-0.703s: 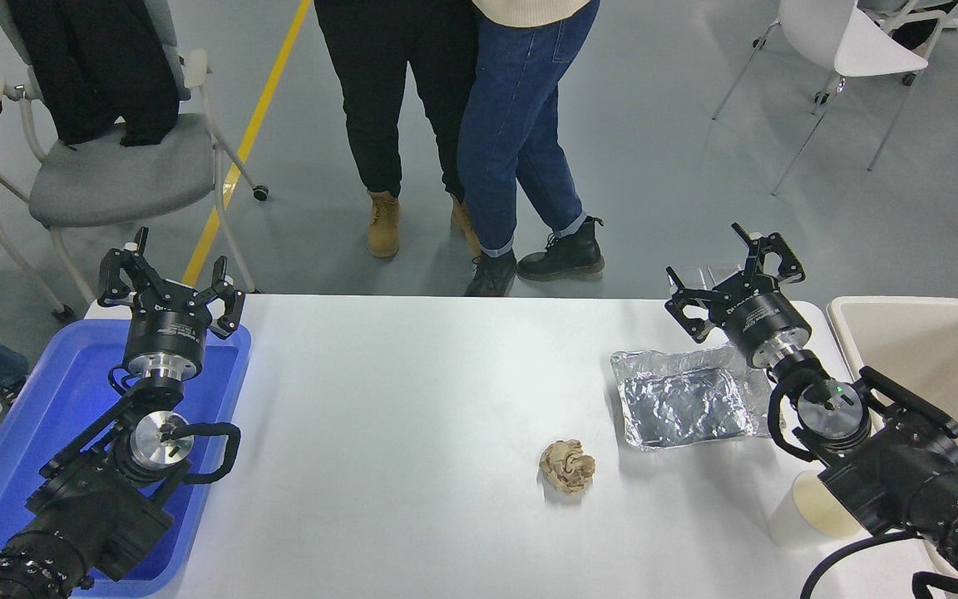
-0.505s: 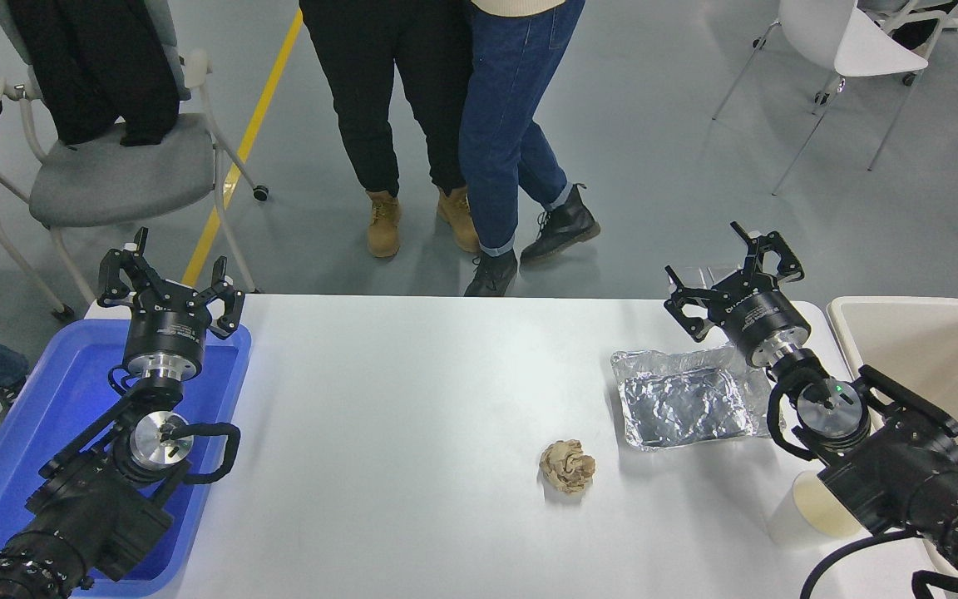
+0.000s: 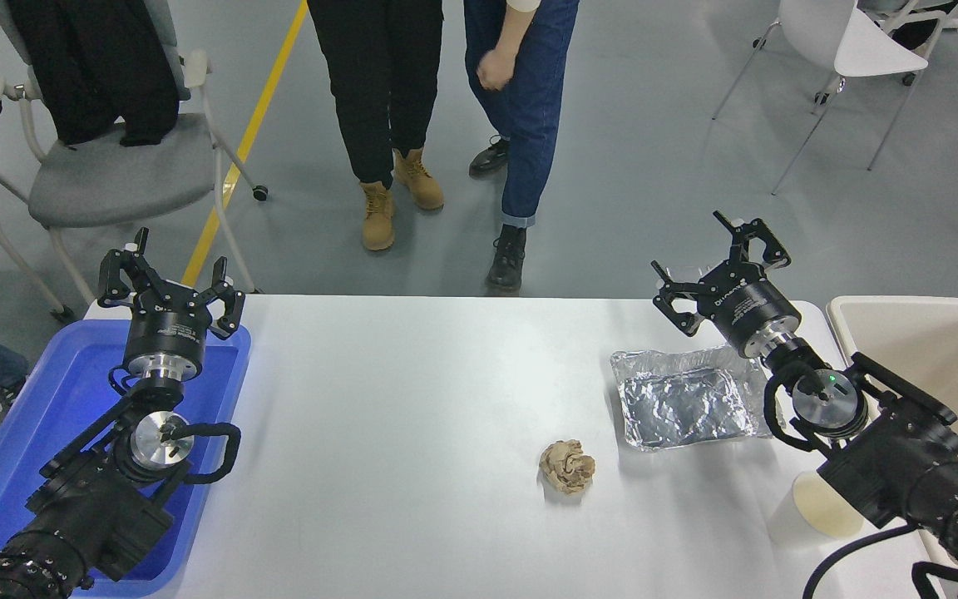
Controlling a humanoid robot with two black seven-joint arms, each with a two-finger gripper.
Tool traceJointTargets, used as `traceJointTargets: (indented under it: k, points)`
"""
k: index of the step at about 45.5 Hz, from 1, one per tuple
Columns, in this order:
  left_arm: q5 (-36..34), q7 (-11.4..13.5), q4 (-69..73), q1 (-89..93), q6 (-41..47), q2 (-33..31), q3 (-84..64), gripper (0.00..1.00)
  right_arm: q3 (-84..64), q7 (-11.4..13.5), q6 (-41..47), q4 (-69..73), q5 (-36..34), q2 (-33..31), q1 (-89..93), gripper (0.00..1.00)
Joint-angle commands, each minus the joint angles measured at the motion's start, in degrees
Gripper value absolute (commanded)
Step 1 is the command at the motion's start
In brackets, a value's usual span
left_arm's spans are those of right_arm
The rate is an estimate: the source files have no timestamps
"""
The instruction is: Pick up paper cup place in dustbin
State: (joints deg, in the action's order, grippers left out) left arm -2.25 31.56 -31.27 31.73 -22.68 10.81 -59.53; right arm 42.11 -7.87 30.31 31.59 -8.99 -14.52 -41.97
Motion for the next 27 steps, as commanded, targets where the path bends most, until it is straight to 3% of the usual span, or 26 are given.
traceJointTargets:
  k: [1,11,27]
  points:
    - [0.1,0.0,0.1,0.0,0.0,0.0,0.0,0.99,0.0,0.6,-2.4,7.9,11.6,-4.3,-4.7,1.0]
    - [0.0,0.0,0.1,0.0,0.0,0.0,0.0,0.99,-9.2,0.8,-3.8,13.1,19.0,-10.3,-10.8,1.0]
    - [0.1,0.0,0.1,0.0,0.0,0.0,0.0,0.99,-53.5,0.8,-3.1,21.7,21.6,-21.1,-38.7,1.0]
